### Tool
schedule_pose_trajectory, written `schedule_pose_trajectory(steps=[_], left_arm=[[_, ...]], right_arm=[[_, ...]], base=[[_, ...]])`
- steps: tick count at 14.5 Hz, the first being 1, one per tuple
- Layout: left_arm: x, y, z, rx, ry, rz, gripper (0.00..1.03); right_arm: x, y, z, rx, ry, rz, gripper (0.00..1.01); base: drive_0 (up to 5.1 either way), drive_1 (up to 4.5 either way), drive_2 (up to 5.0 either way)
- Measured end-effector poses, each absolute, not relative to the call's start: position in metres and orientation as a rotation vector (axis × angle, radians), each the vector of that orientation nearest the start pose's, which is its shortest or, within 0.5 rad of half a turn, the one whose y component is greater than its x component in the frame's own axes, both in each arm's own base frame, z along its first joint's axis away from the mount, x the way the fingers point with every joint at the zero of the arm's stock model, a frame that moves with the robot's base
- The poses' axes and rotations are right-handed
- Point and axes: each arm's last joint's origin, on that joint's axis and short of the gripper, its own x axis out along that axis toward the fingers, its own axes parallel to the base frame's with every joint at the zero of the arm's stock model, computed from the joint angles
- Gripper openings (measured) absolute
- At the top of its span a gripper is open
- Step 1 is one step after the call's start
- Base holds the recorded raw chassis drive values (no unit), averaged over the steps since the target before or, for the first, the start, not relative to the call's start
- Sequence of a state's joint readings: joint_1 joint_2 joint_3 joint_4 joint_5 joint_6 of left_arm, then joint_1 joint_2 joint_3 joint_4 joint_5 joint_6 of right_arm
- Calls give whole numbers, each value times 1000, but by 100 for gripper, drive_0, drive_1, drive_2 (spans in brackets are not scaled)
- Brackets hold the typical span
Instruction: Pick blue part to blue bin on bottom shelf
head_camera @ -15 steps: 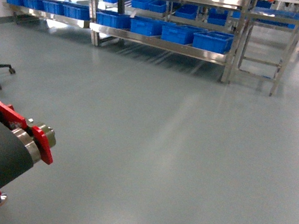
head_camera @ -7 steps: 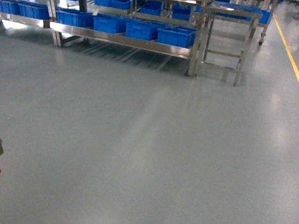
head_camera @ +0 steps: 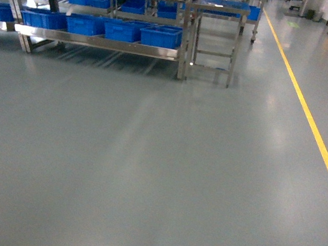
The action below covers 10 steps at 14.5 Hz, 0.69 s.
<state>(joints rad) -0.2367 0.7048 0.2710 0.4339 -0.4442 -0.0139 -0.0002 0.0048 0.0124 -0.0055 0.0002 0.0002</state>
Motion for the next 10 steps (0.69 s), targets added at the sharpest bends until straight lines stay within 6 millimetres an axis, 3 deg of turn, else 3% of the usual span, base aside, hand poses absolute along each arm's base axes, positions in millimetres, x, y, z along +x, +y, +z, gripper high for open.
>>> schedule_pose_trajectory(steps=[10], left_arm=[[159,-26,226,-14,-1,201,43]], right_arm=[[97,0,167,0,-2,-1,98]], base=[[-141,-141,-141]])
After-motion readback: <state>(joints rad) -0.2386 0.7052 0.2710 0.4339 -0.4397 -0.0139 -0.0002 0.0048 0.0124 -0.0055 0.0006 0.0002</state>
